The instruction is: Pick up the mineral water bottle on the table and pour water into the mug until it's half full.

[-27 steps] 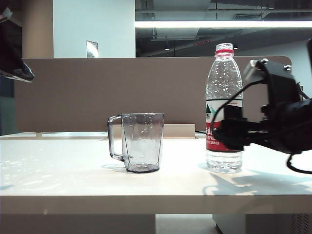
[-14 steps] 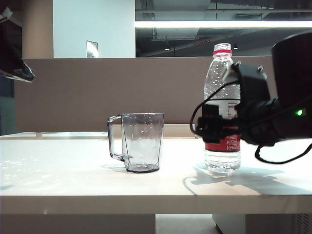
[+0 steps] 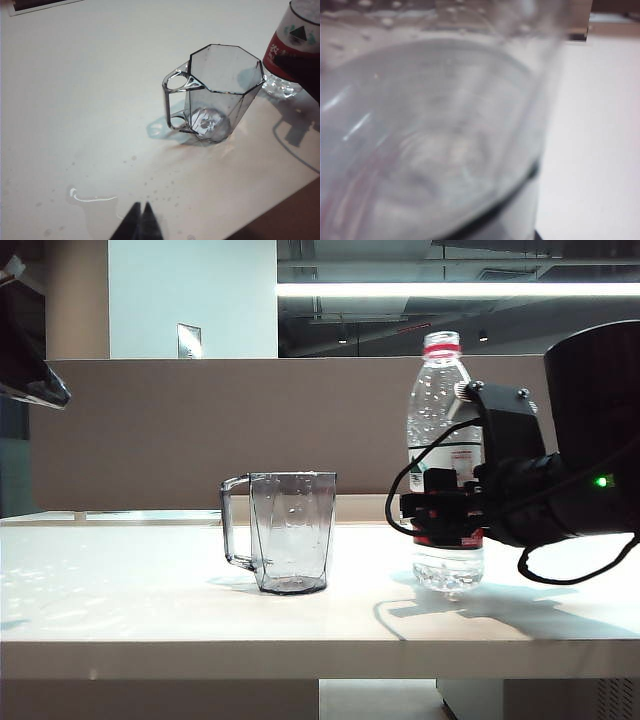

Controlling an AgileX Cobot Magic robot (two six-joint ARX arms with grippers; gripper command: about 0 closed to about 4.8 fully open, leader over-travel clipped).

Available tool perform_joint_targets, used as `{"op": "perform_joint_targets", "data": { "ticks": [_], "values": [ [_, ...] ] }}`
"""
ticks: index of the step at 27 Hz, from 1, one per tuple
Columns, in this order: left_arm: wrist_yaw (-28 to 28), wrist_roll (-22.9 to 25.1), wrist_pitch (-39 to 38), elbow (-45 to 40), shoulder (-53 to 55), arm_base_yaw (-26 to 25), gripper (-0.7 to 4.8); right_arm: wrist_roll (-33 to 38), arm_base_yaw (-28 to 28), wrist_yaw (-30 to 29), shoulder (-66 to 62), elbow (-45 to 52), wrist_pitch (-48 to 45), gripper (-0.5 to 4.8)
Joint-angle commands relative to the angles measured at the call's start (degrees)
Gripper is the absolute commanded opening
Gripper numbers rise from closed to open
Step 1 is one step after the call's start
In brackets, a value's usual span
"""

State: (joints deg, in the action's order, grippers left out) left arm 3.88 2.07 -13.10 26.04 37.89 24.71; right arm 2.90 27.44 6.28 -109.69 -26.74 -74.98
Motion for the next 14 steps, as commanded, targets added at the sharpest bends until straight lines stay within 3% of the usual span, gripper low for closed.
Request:
{"op": "perform_joint_targets", "data": {
  "ticks": [1, 10, 14],
  "values": [
    [-0.02, 0.04, 0.31, 0.37, -0.09, 0.00, -0.01, -5.11, 0.07, 0.02, 0.39, -1.46, -2.64, 2.16],
    [-0.02, 0.07, 0.28, 0.37, -0.09, 0.00, -0.01, -16.72, 0.04, 0.26, 1.75, -3.52, 3.76, 2.09],
    [-0.02, 0.04, 0.31, 0.37, -0.09, 0.00, -0.01, -27.41, 0.04, 3.02, 5.01, -3.91, 8.83, 2.09]
  ]
}}
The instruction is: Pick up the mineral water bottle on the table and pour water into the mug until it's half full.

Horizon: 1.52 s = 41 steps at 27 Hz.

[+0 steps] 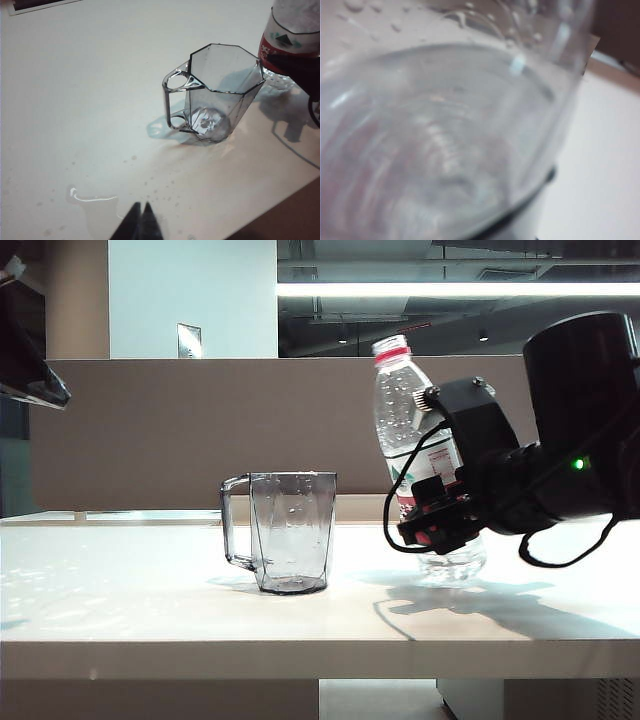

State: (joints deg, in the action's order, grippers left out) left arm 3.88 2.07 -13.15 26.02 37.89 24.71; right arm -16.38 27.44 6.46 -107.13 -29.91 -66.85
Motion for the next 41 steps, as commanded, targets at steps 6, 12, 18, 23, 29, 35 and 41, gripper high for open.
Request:
{"op": "perform_joint_targets", "data": {
  "ticks": [6, 12, 18, 23, 29, 35, 41],
  "values": [
    [-0.04, 0.04, 0.35, 0.39, -0.09, 0.00, -0.01, -22.67, -0.07, 6.95, 3.02, -4.72, 9.75, 2.10],
    [-0.02, 0.04, 0.35, 0.39, -0.09, 0.00, -0.01, -37.88, -0.07, 11.93, 3.04, -7.13, 10.16, 2.10],
    [-0.02, 0.04, 0.35, 0.39, -0.09, 0.00, -0.01, -45.77, -0.07, 14.45, 3.13, -8.07, 8.57, 2.10],
    [-0.02, 0.04, 0.35, 0.39, -0.09, 0.00, -0.01, -54.12, -0.07, 14.47, 3.15, -8.28, 4.20, 2.10],
    [-0.02, 0.04, 0.33, 0.39, -0.09, 0.00, -0.01, -60.81, -0.04, 16.15, 3.82, -8.81, 0.24, 2.10],
    [-0.02, 0.04, 0.35, 0.39, -0.09, 0.00, -0.01, -64.96, -0.04, 16.15, 5.31, -8.81, -1.16, 2.10],
    [-0.02, 0.04, 0.33, 0.39, -0.09, 0.00, -0.01, -68.32, -0.04, 16.13, 5.33, -8.81, -1.14, 2.10]
  ]
}}
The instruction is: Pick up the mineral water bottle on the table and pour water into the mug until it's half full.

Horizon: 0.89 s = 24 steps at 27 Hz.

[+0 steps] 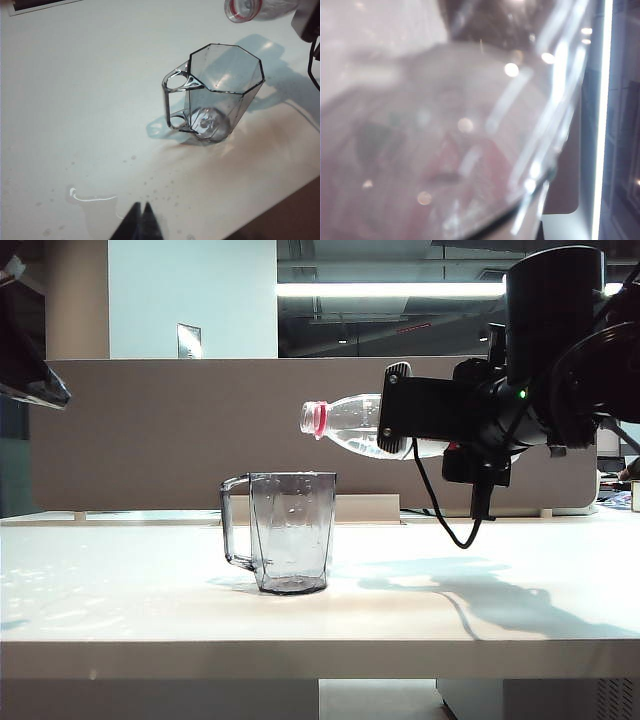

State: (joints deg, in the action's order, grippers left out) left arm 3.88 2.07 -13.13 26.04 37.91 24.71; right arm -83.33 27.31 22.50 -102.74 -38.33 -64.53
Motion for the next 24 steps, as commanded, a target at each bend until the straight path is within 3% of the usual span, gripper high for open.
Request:
{"op": "perform_joint_targets", "data": {
  "ticks": [1, 24],
  "values": [
    [-0.02, 0.04, 0.33, 0.37, -0.11, 0.00, -0.01, -1.73, 0.09, 0.09, 0.94, -0.39, -3.45, 2.10],
    [-0.02, 0.04, 0.31, 0.37, -0.11, 0.00, -0.01, -13.40, 0.09, -0.11, 0.94, -0.39, -3.48, 2.10]
  ]
}}
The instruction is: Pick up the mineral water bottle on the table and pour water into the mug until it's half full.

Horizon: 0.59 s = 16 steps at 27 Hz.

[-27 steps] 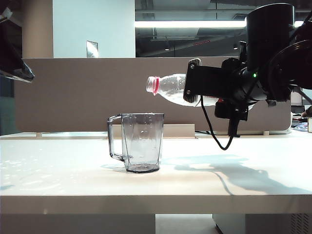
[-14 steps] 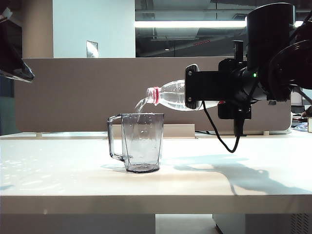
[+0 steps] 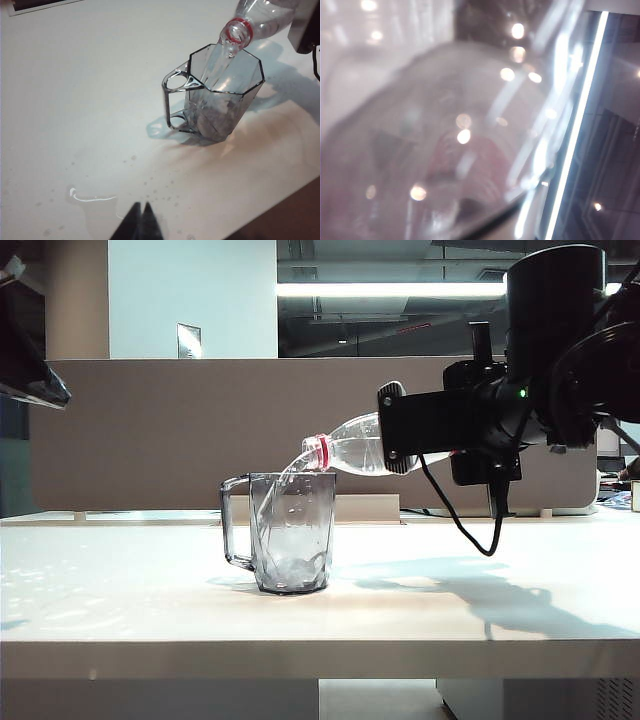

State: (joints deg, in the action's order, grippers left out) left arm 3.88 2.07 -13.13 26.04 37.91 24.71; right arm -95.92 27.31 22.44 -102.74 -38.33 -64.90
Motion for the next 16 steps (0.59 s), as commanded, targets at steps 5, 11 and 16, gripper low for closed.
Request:
{"op": "perform_joint_targets", "data": {
  "ticks": [5, 11, 16],
  "values": [
    [-0.02, 0.04, 0.31, 0.37, -0.11, 0.00, -0.01, -3.19, 0.09, 0.07, 0.98, -0.39, -3.10, 2.10],
    [-0.02, 0.04, 0.31, 0.37, -0.11, 0.00, -0.01, -3.39, 0.09, 0.63, 0.98, -0.39, -5.14, 2.10],
    [-0.02, 0.04, 0.33, 0.37, -0.11, 0.00, -0.01, -3.78, 0.09, 0.81, 0.98, -0.39, -6.29, 2.10]
  ]
}}
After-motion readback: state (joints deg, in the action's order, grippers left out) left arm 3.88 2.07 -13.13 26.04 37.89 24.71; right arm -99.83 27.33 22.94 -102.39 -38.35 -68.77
